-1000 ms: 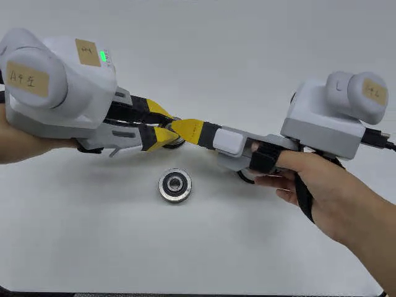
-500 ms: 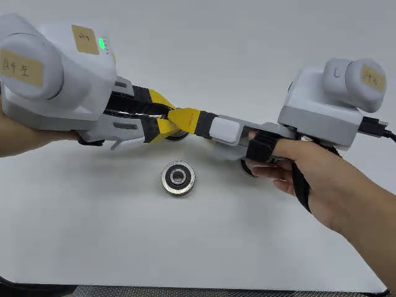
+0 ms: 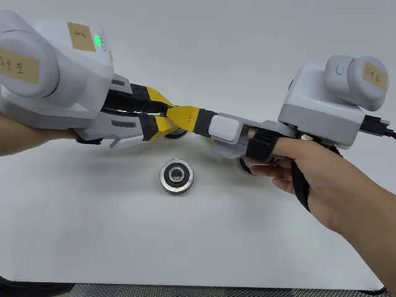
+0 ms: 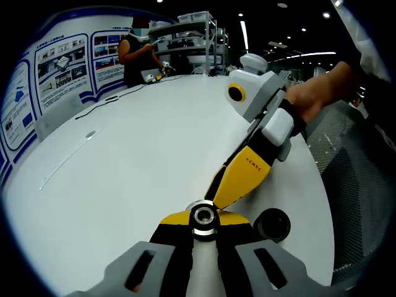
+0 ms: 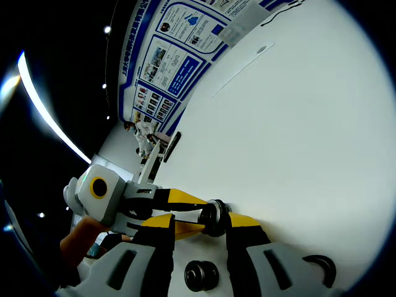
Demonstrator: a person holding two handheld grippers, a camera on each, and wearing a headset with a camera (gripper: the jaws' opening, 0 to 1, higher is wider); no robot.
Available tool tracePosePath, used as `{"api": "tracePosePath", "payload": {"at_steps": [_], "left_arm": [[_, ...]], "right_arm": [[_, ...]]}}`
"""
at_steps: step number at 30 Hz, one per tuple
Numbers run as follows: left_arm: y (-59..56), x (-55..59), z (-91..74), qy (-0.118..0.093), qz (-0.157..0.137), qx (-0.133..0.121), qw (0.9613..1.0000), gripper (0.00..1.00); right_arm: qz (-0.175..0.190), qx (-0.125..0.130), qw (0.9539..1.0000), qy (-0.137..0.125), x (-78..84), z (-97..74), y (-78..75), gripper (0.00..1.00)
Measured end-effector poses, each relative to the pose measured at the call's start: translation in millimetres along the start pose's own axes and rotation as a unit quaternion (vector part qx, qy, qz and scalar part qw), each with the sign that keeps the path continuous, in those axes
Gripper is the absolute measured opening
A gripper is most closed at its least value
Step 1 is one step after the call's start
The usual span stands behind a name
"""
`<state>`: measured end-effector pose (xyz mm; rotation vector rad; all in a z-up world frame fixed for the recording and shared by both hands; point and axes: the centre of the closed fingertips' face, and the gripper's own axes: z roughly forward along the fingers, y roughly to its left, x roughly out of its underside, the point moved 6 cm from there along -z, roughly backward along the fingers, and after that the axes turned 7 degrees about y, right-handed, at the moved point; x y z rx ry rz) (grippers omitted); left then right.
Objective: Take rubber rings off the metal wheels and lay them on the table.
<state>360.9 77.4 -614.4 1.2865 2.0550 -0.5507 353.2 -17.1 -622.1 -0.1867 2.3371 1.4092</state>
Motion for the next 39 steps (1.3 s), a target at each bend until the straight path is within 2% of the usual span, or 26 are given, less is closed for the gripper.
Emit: {"api": "tracePosePath", "payload": {"at_steps": [14,23,26,28,32,36,39], "left_arm": [[2.0,1.2,-0.2,-0.002,-0.001,0.0,1.0,0.13],[1.1,0.8,0.0,-0.005,-0.002,0.0,1.0,0.13],[1.3,1.1,0.0,-0.005,-0.002,0.0,1.0,0.13],[1.5,1.4,0.0,-0.006,-0.003,0.001,1.0,0.13],[1.5,1.6,0.3,-0.007,-0.004,0.001,1.0,0.13],[1.5,2.0,0.3,-0.007,-0.003,0.001,1.0,0.13],[1.5,2.2,0.2,-0.006,-0.002,0.0,1.0,0.13]], "right_arm": [[0.001,0.0,1.0,0.008,1.3,1.4,0.5,0.33],[-0.007,0.004,1.0,0.005,0.2,-2.1,-0.3,0.27],[-0.013,0.015,0.9998,0.007,0.6,-2.1,-4.7,0.21],[0.007,0.023,0.9997,0.006,0.4,-2.0,-12.5,0.14],[0.01,0.03,0.9994,0.013,0.0,-2.3,-17.9,0.04],[0.015,0.028,0.9994,0.013,-0.5,-3.2,-16.1,0.02],[-0.01,0.039,0.9991,0.011,-0.6,-3.5,-11.7,0.02]]}}
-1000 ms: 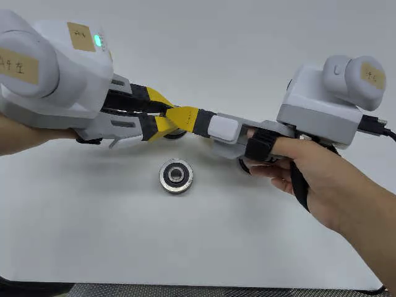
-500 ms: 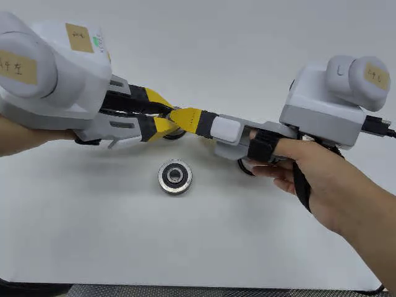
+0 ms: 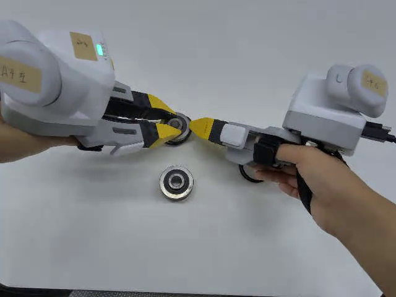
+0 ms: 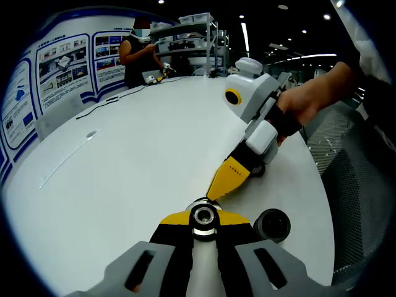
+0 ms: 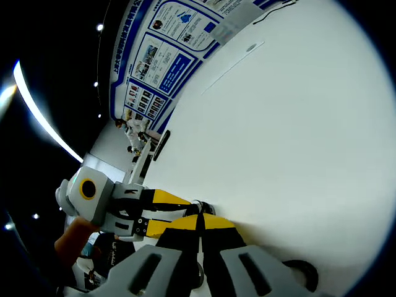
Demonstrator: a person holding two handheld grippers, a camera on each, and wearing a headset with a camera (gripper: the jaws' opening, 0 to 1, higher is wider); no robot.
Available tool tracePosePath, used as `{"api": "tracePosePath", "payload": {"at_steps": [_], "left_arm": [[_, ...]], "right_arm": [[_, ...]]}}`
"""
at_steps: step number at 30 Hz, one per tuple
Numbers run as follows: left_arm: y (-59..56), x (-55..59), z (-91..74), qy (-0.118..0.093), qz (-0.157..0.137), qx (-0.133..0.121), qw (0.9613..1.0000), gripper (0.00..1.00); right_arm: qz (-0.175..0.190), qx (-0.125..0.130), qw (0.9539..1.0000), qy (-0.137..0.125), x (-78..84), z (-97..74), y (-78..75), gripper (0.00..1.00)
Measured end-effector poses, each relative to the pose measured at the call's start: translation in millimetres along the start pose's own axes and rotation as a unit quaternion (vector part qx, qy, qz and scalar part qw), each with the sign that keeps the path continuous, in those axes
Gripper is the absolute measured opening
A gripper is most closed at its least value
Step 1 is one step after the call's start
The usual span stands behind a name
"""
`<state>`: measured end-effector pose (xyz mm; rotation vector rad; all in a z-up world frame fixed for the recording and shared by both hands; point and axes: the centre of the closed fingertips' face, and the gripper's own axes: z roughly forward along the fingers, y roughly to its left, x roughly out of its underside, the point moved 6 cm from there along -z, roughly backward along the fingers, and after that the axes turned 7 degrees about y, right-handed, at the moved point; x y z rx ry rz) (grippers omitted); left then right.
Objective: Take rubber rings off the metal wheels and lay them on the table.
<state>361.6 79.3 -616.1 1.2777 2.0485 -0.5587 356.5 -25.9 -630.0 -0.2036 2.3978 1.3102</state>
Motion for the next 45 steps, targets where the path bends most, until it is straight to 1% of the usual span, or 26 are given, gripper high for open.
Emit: {"api": "tracePosePath", "payload": {"at_steps": [4,6,10,13,17,24,32,35,37,41,42,43,44,45], "left_arm": [[0.0,0.4,0.1,-0.002,-0.001,0.0,1.0,0.13],[0.2,0.8,-0.1,-0.003,-0.001,0.001,1.0,0.13],[1.5,1.6,-0.1,-0.007,-0.002,0.006,1.0,0.13],[1.6,1.6,0.4,-0.005,0.0,0.004,1.0,0.13],[2.3,2.1,0.7,-0.004,0.0,0.002,1.0,0.13],[2.4,2.7,0.5,-0.012,-0.011,0.002,0.9999,0.13],[0.9,2.5,-0.2,-0.011,-0.003,-0.002,0.9999,0.13],[0.6,3.0,-0.4,-0.016,-0.008,-0.004,0.9998,0.13],[0.3,2.8,-0.6,-0.016,-0.008,-0.005,0.9998,0.13],[0.2,2.5,-0.9,-0.015,-0.009,-0.004,0.9998,0.13],[0.2,2.5,-1.0,-0.015,-0.008,-0.004,0.9998,0.13],[0.1,2.5,-1.0,-0.015,-0.008,-0.004,0.9998,0.13],[0.0,2.4,-1.1,-0.015,-0.008,-0.005,0.9998,0.13],[-0.1,2.4,-1.1,-0.015,-0.009,-0.005,0.9998,0.13]], "right_arm": [[-0.004,0.006,1.0,0.002,-1.2,1.0,3.8,0.01],[-0.018,0.01,0.9998,0.004,-1.7,1.8,4.8,0.01],[-0.031,0.014,0.9993,0.012,-2.9,3.3,5.8,0.01],[-0.042,0.018,0.9988,0.016,-3.7,4.6,6.2,0.01],[-0.049,0.021,0.9984,0.016,-3.8,5.9,6.4,0.01],[-0.055,0.024,0.9981,0.014,-4.3,7.7,5.7,0.01],[-0.068,0.029,0.9972,0.011,-4.3,7.2,8.0,0.01],[-0.075,0.032,0.9966,0.013,-4.1,8.4,9.6,0.01],[-0.076,0.033,0.9964,0.014,-4.2,9.1,9.6,0.01],[-0.086,0.025,0.9958,0.018,-3.7,10.4,14.0,0.01],[-0.086,0.012,0.9962,0.003,-6.7,12.1,18.3,0.01],[-0.075,0.008,0.9971,0.006,-7.4,13.0,23.0,0.01],[-0.083,0.02,0.9963,0.006,-9.2,15.0,23.7,0.01],[-0.091,0.025,0.9954,0.015,-9.0,17.4,24.1,0.01]]}}
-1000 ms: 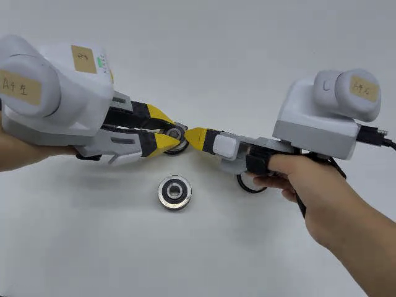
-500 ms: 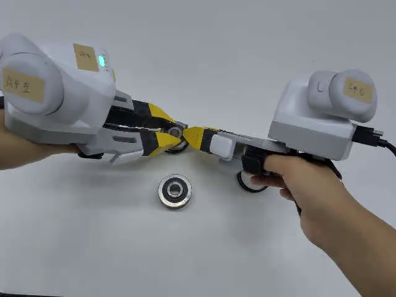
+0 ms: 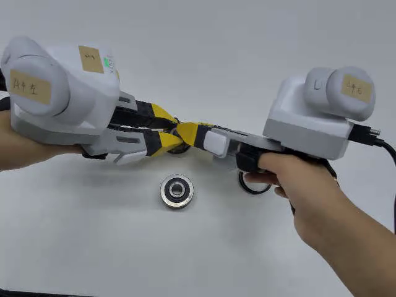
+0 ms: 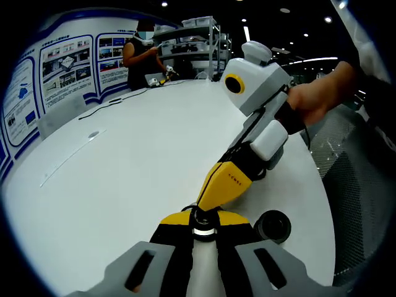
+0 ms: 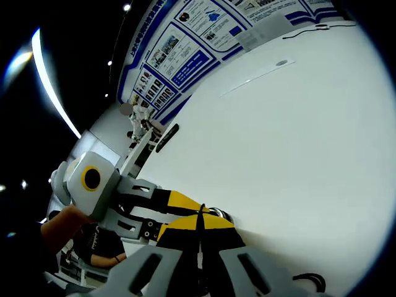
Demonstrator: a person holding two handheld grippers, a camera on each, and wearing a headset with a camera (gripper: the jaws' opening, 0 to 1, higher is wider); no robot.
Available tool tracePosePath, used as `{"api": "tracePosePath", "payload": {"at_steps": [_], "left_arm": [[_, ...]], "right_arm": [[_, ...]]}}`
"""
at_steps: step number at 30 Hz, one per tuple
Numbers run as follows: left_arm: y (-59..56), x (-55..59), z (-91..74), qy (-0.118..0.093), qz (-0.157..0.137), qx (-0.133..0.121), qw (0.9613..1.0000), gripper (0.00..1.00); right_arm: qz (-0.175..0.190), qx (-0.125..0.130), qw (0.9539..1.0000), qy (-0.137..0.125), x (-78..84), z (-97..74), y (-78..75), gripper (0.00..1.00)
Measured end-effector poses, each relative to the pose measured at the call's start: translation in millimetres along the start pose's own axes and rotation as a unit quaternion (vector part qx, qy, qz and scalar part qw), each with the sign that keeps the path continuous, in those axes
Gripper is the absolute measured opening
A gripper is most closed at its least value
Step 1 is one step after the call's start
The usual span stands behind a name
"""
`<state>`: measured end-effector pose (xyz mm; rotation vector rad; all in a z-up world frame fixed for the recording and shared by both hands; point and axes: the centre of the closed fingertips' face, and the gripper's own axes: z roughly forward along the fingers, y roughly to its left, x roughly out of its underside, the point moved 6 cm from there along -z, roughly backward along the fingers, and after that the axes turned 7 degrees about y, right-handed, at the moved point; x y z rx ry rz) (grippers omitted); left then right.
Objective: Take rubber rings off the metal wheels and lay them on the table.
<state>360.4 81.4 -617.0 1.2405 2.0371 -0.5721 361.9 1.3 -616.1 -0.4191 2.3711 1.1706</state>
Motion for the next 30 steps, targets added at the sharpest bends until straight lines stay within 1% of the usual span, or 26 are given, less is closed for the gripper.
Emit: {"api": "tracePosePath", "payload": {"at_steps": [2,4,6,10,12,14,17,19,23,25,28,30], "left_arm": [[0.0,0.0,0.0,0.0,0.0,0.0,1.0,0.13],[0.0,-0.1,-0.1,0.0,0.0,0.0,1.0,0.13],[0.0,-0.2,0.0,0.0,0.001,0.0,1.0,0.13],[-0.3,-0.4,0.0,-0.001,0.005,-0.001,1.0,0.13],[-0.7,-0.2,0.0,-0.002,0.002,-0.003,1.0,0.13],[-1.1,-0.1,-0.1,-0.003,-0.002,-0.007,1.0,0.13],[-1.6,-0.9,-0.1,-0.002,-0.005,-0.009,0.9999,0.13],[-1.4,-1.1,-0.1,-0.002,-0.013,-0.01,0.9999,0.13],[-1.8,-1.6,0.0,0.0,-0.012,-0.013,0.9998,0.14],[-3.0,-2.8,-0.2,0.008,-0.011,-0.014,0.9998,0.14],[-4.2,-3.3,-1.5,0.02,-0.001,-0.019,0.9996,0.14],[-5.5,-3.4,-4.3,0.027,0.007,-0.02,0.9994,0.17]], "right_arm": [[0.007,-0.009,0.9999,-0.005,-0.3,-0.1,0.9,0.01],[0.01,-0.007,0.9999,-0.006,-0.3,-2.0,-0.2,0.01],[0.021,-0.008,0.9997,-0.01,-1.9,-5.4,-1.7,0.01],[0.032,-0.007,0.9994,-0.011,-2.0,-7.8,-2.5,0.01],[0.036,-0.007,0.9993,-0.011,-1.5,-8.2,-2.4,0.01],[0.05,-0.002,0.9987,-0.01,0.3,-9.5,-3.8,0.02],[0.051,0.004,0.9986,-0.012,2.1,-12.1,-5.6,0.02],[0.056,0.009,0.9983,-0.012,2.9,-13.6,-6.4,0.02],[0.061,0.013,0.998,-0.015,3.2,-14.0,-5.8,0.02],[0.062,0.015,0.9979,-0.014,4.0,-13.6,-4.6,0.02],[0.062,0.018,0.9978,-0.015,4.4,-13.2,-3.7,0.02],[0.063,0.018,0.9978,-0.015,4.7,-13.2,-2.3,0.02]]}}
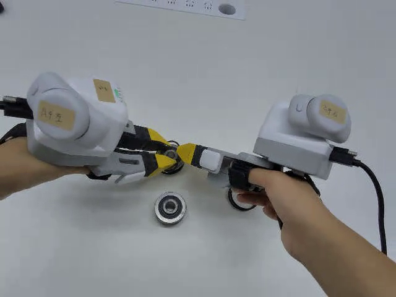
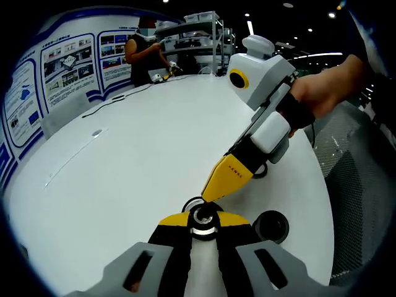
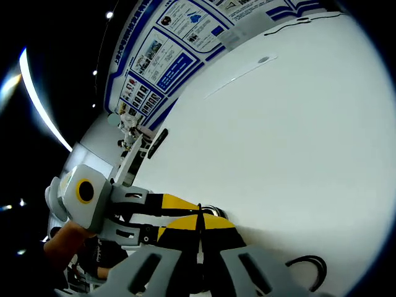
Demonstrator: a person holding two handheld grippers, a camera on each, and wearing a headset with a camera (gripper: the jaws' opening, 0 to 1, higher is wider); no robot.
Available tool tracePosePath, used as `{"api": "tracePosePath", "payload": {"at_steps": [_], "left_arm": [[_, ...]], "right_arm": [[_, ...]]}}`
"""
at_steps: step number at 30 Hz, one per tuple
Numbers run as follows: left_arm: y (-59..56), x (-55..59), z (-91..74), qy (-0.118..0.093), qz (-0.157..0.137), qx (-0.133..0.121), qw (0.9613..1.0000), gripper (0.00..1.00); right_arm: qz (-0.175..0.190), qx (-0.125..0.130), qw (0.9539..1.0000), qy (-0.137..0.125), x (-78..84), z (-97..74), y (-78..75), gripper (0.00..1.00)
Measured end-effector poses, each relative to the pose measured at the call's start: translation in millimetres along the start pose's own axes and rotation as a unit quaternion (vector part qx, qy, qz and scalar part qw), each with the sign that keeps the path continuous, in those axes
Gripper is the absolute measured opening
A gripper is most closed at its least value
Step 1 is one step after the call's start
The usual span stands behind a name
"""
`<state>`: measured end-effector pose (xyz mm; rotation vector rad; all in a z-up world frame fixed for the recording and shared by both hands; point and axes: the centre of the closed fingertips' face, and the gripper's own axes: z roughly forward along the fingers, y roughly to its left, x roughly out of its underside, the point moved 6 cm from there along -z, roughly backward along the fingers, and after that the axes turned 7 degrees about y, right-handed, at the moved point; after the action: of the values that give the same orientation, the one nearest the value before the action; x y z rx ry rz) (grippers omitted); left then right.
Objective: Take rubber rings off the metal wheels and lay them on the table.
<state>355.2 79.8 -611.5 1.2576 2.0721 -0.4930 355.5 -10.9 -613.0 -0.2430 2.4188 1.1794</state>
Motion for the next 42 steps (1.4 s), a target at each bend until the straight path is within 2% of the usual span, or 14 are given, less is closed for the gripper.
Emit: {"api": "tracePosePath", "payload": {"at_steps": [5,9,12,14,18,22,23,29,34,37,42], "left_arm": [[-2.7,-1.0,-10.8,-0.002,0.008,-0.001,1.0,0.2],[1.2,2.2,-21.2,0.0,0.007,-0.014,0.9999,0.21],[5.4,3.9,-30.8,-0.006,-0.004,-0.025,0.9997,0.21],[7.1,4.3,-35.8,-0.018,-0.026,-0.024,0.9992,0.2],[12.4,6.2,-40.1,-0.02,-0.031,-0.035,0.9987,0.22],[17.5,4.3,-39.7,-0.016,-0.03,-0.051,0.9981,0.27],[18.0,3.3,-39.1,-0.016,-0.022,-0.053,0.9982,0.27],[15.9,-4.0,-32.0,-0.019,-0.017,-0.044,0.9987,0.29],[11.1,-5.9,-26.1,-0.021,-0.02,-0.035,0.999,0.29],[9.1,-6.8,-24.4,-0.018,-0.02,-0.034,0.9991,0.28],[5.9,-6.7,-22.7,-0.014,-0.021,-0.03,0.9992,0.29]], "right_arm": [[0.005,-0.003,1.0,0.001,1.3,-1.1,5.0,0.02],[0.017,-0.021,0.9996,0.002,1.4,-1.4,11.4,0.02],[0.017,-0.029,0.9994,0.003,1.4,-1.5,16.1,0.02],[0.024,-0.038,0.999,0.002,0.8,-1.8,19.0,0.02],[0.038,-0.045,0.9982,-0.012,-4.6,-10.8,20.0,0.02],[0.056,-0.038,0.9971,-0.035,-13.5,-26.8,8.4,0.02],[0.059,-0.033,0.9968,-0.042,-15.6,-32.6,4.0,0.02],[0.093,-0.003,0.9932,-0.07,-16.2,-59.6,-19.1,0.02],[0.111,0.012,0.9906,-0.078,-5.1,-77.3,-30.8,0.02],[0.14,0.017,0.9869,-0.079,5.8,-84.2,-36.7,0.02],[0.155,0.019,0.9859,-0.06,27.5,-90.2,-40.7,0.02]]}}
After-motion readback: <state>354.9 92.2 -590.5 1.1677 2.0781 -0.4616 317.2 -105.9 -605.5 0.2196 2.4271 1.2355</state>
